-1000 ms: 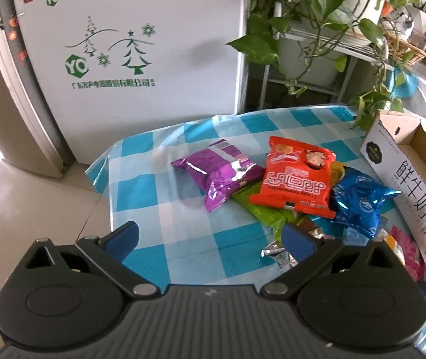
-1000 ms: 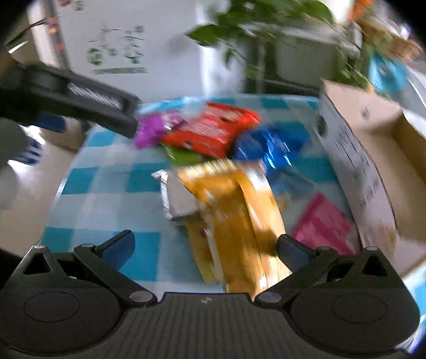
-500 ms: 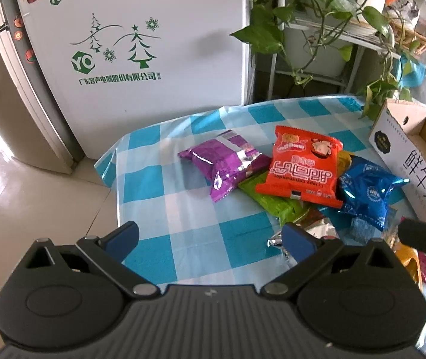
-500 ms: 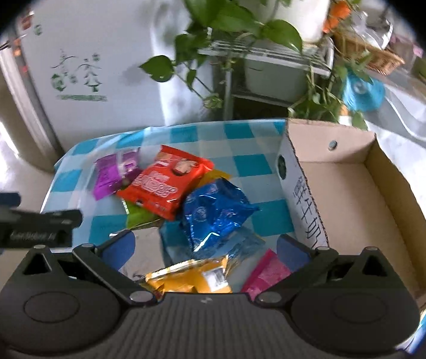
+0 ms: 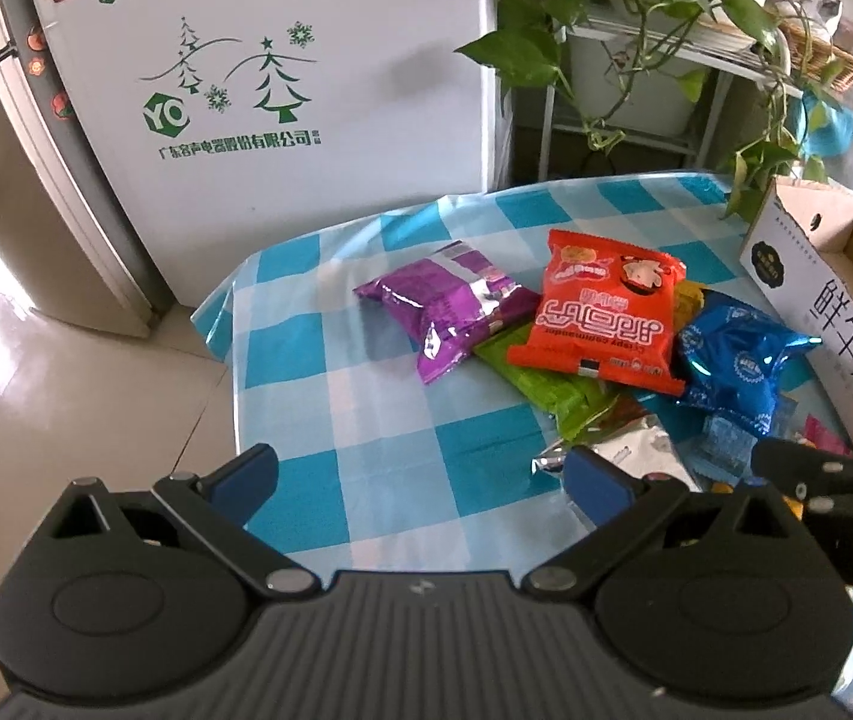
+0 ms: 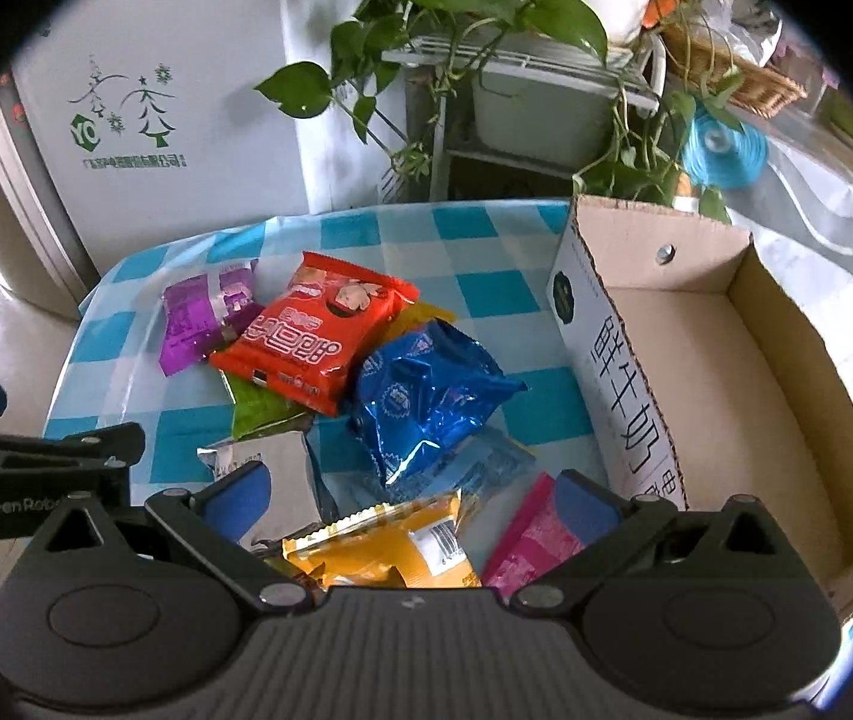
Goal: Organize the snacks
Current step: 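Move the right gripper over the pile toward the long yellow bag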
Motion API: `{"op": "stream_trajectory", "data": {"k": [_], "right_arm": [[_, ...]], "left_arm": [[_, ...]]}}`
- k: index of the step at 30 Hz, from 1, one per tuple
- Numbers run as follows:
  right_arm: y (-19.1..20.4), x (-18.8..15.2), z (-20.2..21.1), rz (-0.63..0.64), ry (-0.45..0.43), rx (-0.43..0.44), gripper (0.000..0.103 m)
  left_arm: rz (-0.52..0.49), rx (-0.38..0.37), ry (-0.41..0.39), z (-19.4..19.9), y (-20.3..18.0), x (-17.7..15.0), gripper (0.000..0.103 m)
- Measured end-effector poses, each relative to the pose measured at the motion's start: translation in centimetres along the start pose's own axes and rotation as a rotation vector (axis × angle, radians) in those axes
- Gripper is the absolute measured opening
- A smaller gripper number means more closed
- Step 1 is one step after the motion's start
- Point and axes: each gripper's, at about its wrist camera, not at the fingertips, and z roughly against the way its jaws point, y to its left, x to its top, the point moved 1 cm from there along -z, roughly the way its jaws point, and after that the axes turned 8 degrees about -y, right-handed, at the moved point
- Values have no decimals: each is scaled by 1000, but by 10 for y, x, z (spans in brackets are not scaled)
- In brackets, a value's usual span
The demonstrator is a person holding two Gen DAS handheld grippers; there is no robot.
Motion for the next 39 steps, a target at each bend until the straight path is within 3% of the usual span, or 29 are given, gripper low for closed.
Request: {"op": "stream_trajectory", "data": {"k": [14, 39], "right_arm": [[3, -2, -7, 7, 19, -55, 103], [5, -1, -6, 32, -2, -68, 103]], "left_arm": [[-24, 18, 7, 0, -4, -3, 101], [-34, 36, 0, 2, -5, -3, 100]]}}
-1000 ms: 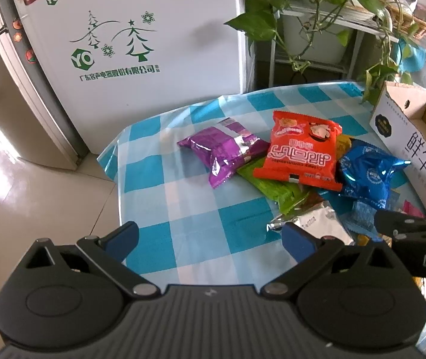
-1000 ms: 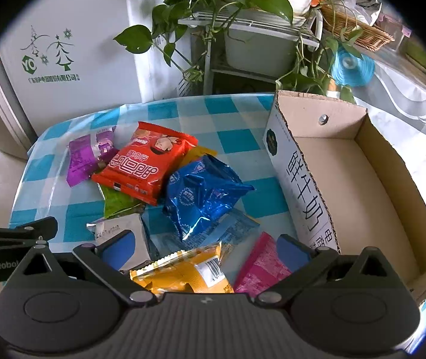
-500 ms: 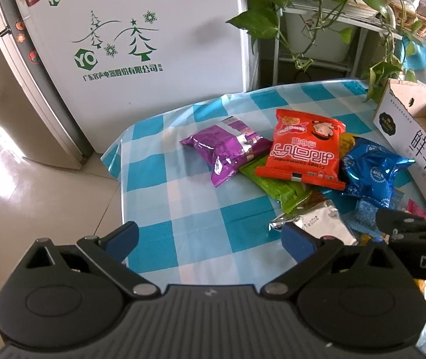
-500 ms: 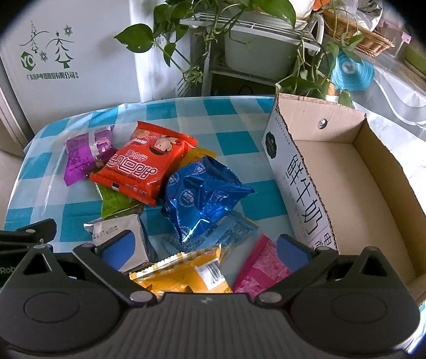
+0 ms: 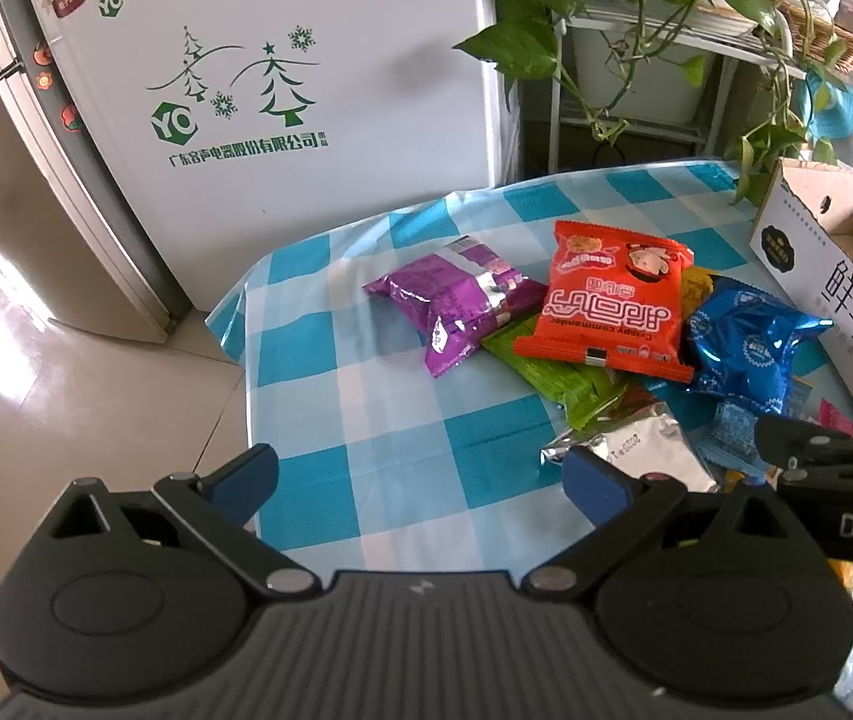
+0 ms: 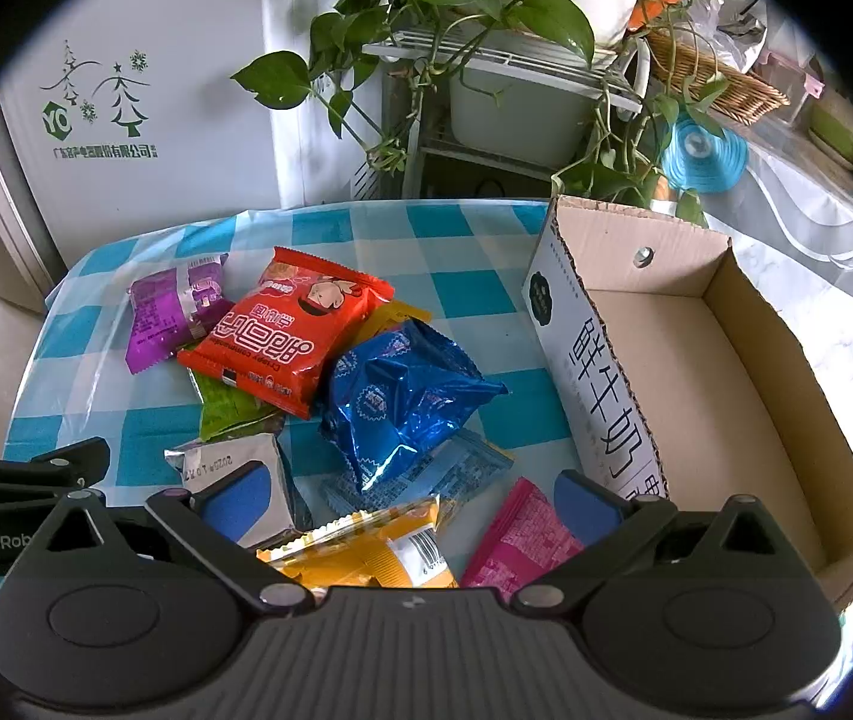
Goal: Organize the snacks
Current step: 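Move the right gripper over the pile toward the long yellow bag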
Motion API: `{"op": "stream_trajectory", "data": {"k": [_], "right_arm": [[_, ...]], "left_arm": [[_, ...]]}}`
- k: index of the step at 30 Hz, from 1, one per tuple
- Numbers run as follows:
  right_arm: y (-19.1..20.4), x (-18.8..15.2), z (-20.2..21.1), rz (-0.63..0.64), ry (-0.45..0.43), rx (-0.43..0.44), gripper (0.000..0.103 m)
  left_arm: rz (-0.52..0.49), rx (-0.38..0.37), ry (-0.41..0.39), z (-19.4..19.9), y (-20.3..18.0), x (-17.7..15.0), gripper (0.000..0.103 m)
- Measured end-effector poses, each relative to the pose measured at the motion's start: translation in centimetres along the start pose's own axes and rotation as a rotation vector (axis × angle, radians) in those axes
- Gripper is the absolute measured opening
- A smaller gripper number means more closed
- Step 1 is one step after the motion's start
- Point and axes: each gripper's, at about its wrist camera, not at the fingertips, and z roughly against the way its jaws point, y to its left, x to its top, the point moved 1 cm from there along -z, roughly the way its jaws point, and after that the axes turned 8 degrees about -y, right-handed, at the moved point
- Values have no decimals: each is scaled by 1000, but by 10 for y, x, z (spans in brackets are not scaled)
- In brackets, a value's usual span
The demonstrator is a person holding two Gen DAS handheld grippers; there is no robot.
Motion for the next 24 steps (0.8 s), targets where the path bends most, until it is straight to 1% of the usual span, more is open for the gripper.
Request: {"op": "stream_trajectory", "data": {"k": [16, 20, 24], "right_arm": [[-5, -1, 1, 2, -4, -2, 103], [-11, -1, 4, 0, -13, 10, 103], [-23, 2, 11, -27, -35, 64, 103]], "left_arm": [[-11, -16, -6, 2, -7, 1, 100], [1, -52, -21, 5, -7, 3, 100], [35, -94, -33, 7, -3, 8, 100]]}}
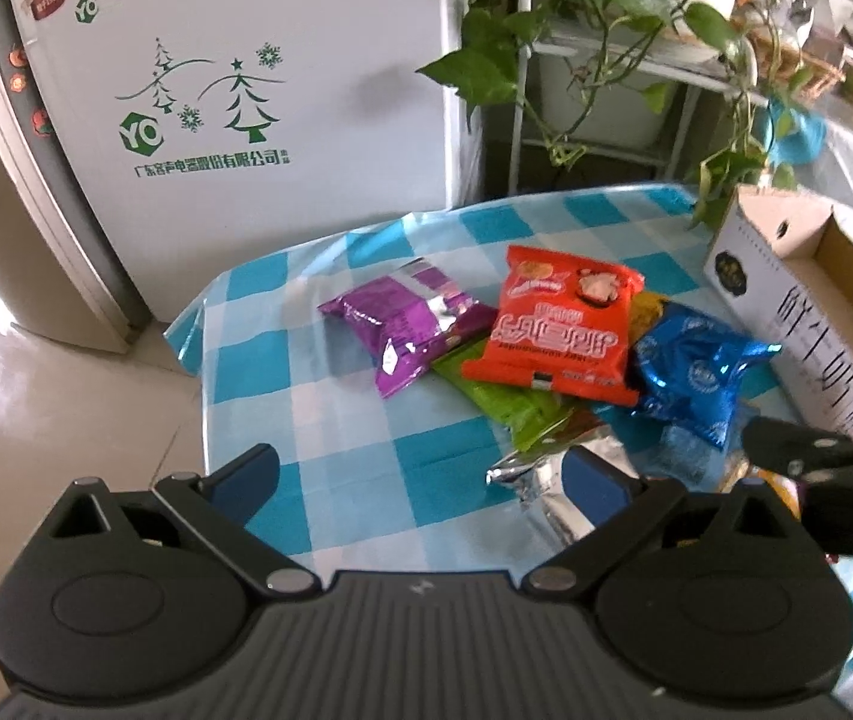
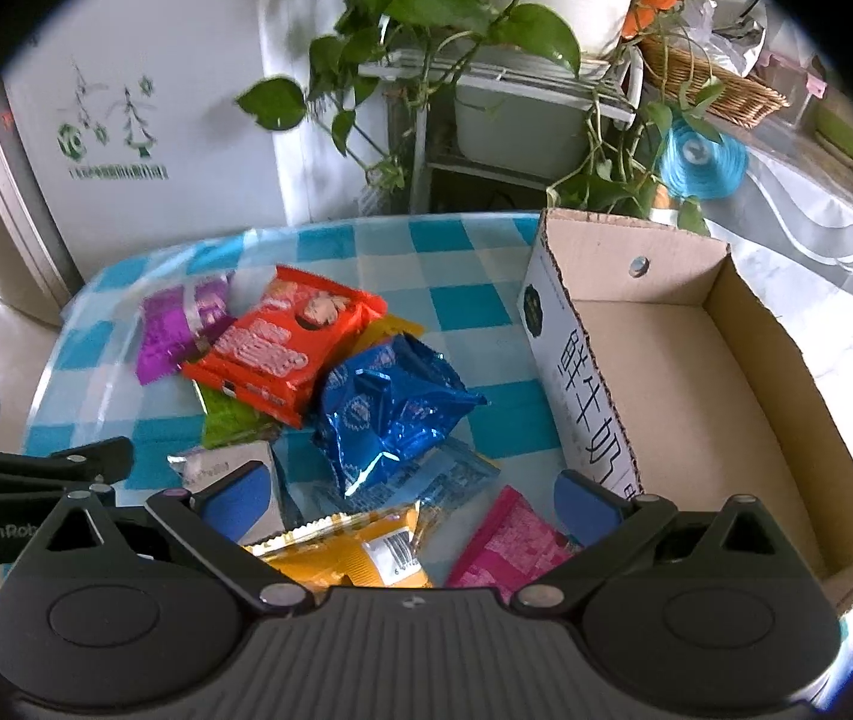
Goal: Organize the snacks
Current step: 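Move the right gripper over the pile toward the long yellow bag, then lower the left gripper onto the purple bag while the right gripper lowers onto the long yellow bag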
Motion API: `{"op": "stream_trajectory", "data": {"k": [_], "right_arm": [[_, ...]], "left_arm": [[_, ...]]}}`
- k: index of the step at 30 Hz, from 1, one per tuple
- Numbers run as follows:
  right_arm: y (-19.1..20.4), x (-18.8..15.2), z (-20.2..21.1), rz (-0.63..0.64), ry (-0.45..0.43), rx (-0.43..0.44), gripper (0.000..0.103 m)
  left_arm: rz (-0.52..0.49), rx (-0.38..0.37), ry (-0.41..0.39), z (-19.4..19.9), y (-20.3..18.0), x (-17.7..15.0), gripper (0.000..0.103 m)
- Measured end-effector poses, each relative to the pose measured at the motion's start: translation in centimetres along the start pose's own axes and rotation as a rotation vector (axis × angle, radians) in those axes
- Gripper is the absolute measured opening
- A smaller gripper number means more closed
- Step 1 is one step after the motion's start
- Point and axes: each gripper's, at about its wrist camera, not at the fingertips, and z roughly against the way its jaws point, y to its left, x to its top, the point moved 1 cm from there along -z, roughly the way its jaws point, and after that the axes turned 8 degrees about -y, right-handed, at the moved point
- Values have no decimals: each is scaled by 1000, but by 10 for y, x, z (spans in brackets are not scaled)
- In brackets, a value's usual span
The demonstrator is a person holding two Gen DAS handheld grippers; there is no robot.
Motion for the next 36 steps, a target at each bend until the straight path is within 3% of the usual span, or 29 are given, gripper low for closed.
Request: {"op": "stream_trajectory", "data": {"k": [8, 16, 23, 36], "right_arm": [[-36, 3, 22, -110, -63, 122, 103], [-43, -15, 27, -107, -7, 242, 103], [-33, -31, 24, -41, 50, 279, 99], [-24, -42, 10, -40, 119, 264, 88]], "left_arm": [[64, -38, -26, 3, 12, 9, 100], [139, -62, -59, 9, 30, 23, 100], [192, -16, -88, 4, 52, 42, 100], [206, -14, -27, -42, 52, 62, 100]]}}
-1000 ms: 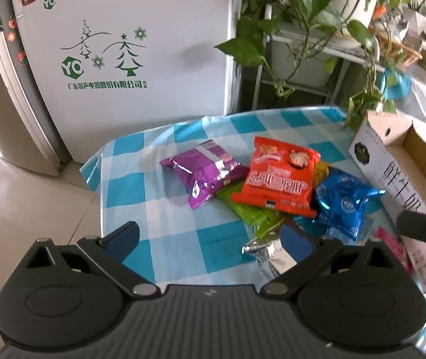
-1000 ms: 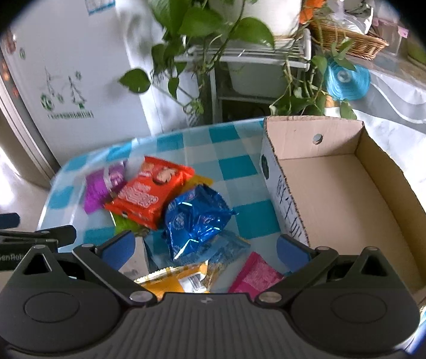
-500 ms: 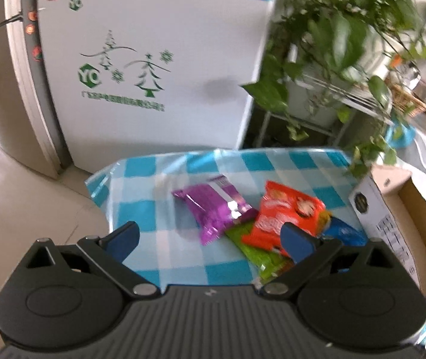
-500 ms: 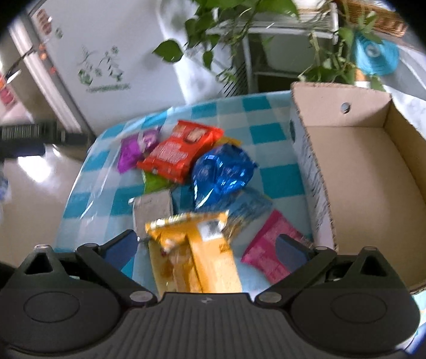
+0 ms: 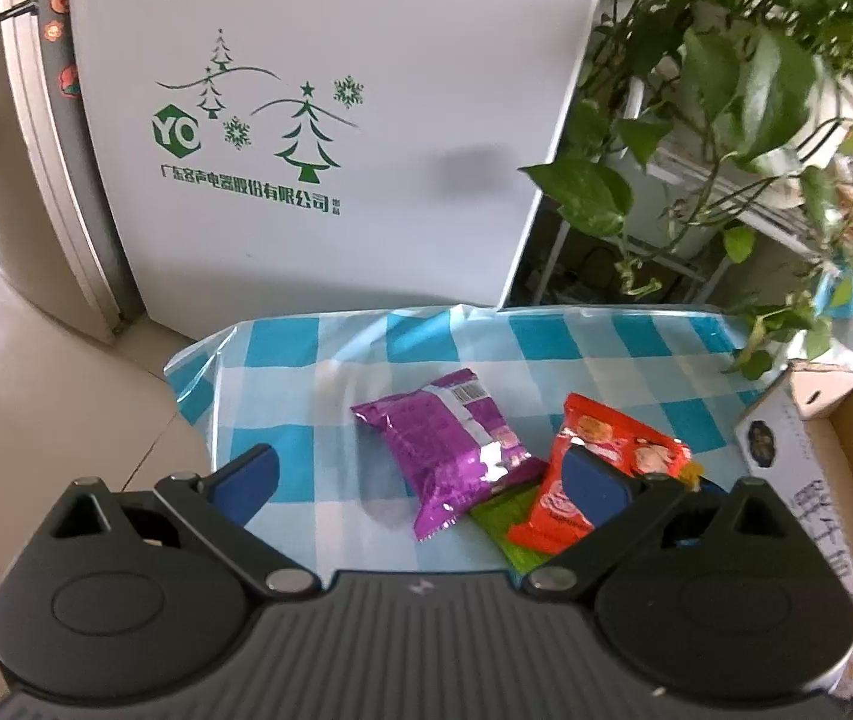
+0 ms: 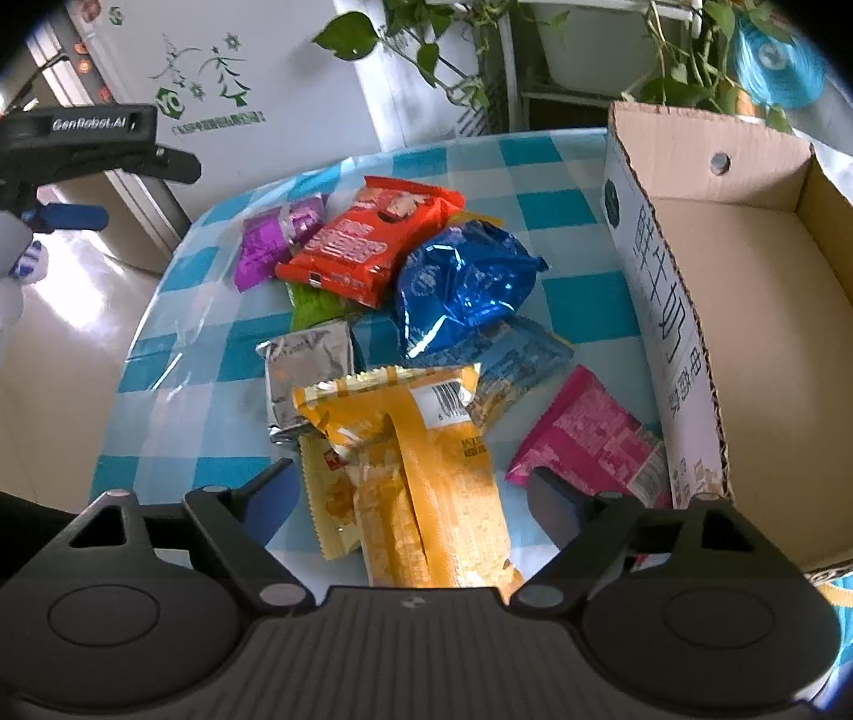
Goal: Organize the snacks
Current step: 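Lower the left gripper onto the purple bag while the right gripper lowers onto the long yellow bag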
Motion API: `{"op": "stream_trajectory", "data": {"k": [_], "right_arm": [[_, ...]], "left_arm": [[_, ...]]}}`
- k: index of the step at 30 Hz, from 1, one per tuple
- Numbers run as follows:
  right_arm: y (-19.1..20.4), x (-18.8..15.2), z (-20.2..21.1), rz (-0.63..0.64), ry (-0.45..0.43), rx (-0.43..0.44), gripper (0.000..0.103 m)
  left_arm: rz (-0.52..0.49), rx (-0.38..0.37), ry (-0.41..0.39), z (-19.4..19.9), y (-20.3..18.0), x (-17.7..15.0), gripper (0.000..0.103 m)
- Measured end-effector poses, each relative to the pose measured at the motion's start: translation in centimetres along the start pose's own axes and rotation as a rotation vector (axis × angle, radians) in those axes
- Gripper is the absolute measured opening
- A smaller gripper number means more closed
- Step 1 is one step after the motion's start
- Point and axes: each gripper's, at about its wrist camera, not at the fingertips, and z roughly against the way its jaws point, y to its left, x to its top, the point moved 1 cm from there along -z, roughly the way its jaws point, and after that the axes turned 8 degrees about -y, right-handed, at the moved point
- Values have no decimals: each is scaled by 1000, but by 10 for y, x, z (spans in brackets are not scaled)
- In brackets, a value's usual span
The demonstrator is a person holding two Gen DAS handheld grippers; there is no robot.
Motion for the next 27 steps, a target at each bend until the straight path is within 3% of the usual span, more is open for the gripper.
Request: {"op": "stream_trajectory", "data": {"k": [15, 27], "right_arm": [[2, -1, -18, -48, 59, -12, 88], [8, 1, -25, -52, 78, -24, 92]], "left_arm": [[39, 25, 131, -82, -13, 1, 100], [76, 46, 173, -120, -19, -5, 100]]}}
